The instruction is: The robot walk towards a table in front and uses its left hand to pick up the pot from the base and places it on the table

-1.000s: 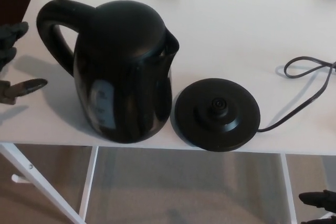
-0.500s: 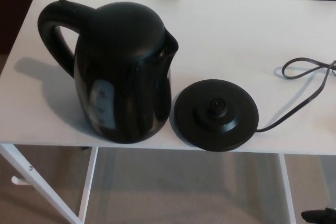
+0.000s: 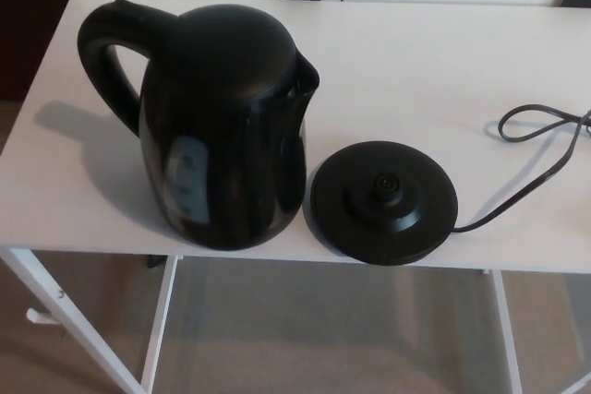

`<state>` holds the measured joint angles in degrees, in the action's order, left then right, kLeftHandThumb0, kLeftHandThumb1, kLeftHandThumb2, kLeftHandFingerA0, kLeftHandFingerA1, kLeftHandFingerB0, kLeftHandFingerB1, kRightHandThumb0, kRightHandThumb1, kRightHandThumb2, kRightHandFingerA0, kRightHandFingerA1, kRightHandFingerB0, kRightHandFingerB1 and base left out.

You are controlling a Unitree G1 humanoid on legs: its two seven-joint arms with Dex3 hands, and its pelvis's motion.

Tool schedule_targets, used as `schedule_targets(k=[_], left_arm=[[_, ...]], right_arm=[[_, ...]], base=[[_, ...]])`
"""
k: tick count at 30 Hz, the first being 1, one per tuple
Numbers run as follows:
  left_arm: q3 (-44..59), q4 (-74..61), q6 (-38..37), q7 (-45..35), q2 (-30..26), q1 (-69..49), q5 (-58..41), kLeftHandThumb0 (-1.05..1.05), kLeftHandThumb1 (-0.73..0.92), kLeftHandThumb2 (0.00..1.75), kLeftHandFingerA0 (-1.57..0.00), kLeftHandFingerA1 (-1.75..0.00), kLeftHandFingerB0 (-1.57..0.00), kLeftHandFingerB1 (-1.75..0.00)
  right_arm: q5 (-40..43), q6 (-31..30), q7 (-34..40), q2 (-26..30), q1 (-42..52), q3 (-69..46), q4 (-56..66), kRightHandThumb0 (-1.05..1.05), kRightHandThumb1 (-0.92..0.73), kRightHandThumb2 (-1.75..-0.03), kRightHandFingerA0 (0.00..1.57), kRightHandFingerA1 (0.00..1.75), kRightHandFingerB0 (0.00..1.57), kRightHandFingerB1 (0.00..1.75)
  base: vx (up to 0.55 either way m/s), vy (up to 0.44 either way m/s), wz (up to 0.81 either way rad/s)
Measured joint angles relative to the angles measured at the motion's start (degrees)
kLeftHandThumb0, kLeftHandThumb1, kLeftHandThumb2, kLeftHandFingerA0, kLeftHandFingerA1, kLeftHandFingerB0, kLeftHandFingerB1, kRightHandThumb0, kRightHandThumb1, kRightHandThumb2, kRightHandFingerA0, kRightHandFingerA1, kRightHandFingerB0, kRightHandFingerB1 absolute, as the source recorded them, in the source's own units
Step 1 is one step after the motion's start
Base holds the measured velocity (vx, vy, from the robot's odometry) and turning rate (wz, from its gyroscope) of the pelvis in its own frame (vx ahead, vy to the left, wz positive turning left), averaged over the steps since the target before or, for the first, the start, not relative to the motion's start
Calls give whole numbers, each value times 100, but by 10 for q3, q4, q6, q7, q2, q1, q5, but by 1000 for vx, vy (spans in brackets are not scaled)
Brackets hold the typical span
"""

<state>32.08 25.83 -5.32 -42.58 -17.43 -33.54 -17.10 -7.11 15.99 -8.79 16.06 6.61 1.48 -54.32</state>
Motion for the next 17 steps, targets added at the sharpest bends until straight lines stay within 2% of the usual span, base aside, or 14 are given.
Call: schedule_targets(k=[4, 5, 6, 7, 10, 12, 17], left_arm=[[-72, 81, -15, 23, 1, 44, 37, -75, 53, 88, 0, -11, 0, -9], [-89, 100, -17, 30, 0, 59, 46, -68, 52, 74, 0, -7, 0, -5], [-108, 125, -20, 39, -2, 80, 57, -68, 52, 74, 0, -7, 0, -5], [-127, 152, -24, 50, -3, 99, 69, -74, 54, 86, 0, -10, 0, -7], [-169, 211, -37, 80, -8, 142, 97, -75, 52, 85, 0, -11, 0, -7], [-193, 243, -48, 100, -8, 162, 113, -74, 50, 88, 0, -18, 0, -14], [-236, 284, -71, 142, -9, 180, 141, -75, 51, 88, 0, -18, 0, -12]], right_arm=[[0, 9, 3, 0, 0, -1, -14, -28, -59, -57, 58, 49, 49, 43], [0, 12, 3, 0, 0, -2, -16, -28, -59, -57, 57, 48, 48, 42], [0, 14, 4, 0, 0, -3, -17, -28, -59, -57, 57, 48, 48, 42], [-1, 16, 5, 0, 0, -3, -19, -29, -59, -57, 54, 48, 48, 42], [0, 21, 8, -1, -1, -4, -24, -29, -58, -57, 53, 47, 47, 42], [-1, 23, 10, -1, -1, -5, -28, -32, -59, -58, 49, 45, 45, 41], [-1, 25, 12, -1, -2, -5, -31, -31, -59, -58, 48, 45, 43, 40]], base=[[0, 0, 0], [0, 0, 0], [0, 0, 0], [0, 0, 0], [0, 0, 0], [0, 0, 0], [0, 0, 0]])
